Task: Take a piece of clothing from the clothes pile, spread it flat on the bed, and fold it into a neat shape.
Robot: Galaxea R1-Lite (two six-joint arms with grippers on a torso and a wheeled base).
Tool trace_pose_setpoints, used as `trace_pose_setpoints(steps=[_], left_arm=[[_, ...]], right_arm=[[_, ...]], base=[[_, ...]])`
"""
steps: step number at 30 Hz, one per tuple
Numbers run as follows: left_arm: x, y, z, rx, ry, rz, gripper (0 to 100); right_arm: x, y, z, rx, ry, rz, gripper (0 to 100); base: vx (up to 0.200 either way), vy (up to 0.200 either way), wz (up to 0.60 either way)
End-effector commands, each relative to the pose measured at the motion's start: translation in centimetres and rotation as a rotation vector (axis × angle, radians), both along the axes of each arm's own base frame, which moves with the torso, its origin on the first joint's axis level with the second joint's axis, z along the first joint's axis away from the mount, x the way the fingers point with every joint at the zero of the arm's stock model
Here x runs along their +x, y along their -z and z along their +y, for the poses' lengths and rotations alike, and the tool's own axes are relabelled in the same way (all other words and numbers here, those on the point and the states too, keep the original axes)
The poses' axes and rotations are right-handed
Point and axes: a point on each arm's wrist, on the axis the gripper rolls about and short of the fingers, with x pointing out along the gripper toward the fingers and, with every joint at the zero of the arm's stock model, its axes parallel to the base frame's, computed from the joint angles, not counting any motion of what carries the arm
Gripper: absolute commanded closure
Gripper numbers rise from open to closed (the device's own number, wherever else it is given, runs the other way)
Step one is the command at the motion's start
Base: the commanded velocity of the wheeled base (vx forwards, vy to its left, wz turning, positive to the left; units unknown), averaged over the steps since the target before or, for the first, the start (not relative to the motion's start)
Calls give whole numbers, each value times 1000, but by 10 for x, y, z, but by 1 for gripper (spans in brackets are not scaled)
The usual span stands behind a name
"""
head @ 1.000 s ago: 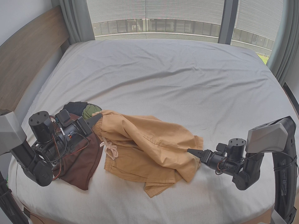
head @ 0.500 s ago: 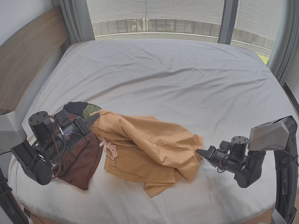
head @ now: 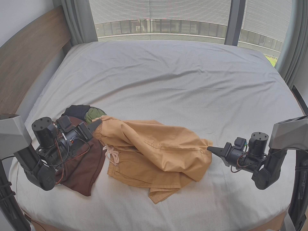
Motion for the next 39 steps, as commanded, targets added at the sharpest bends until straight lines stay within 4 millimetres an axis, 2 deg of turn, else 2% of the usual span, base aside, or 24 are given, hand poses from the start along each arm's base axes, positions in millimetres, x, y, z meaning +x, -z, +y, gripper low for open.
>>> trace_pose_setpoints(steps=[1,4,9,13,14,18,24,39], left_arm=[[2,7,0,5,-1,21,100],[2,7,0,6,0,20,100],[1,6,0,6,1,18,100],[1,5,-1,5,4,12,100],[1,5,-1,4,4,11,100],[0,4,-2,4,7,9,100],[0,3,-1,2,6,6,100],[0,3,-1,3,7,6,100]], right_arm=[[-17,-24,-9,27,-66,-25,100],[-17,-18,-7,21,-76,-9,100],[-11,3,-5,11,-86,37,100],[-9,5,-3,-8,-102,17,100],[-9,5,-2,-8,-105,16,0],[-5,4,6,-4,-123,-3,0],[-1,28,22,-15,-163,39,0],[-2,25,30,-14,-182,24,0]], base=[[0,0,0],[0,0,0],[0,0,0],[0,0,0],[0,0,0],[0,0,0],[0,0,0],[0,0,0]])
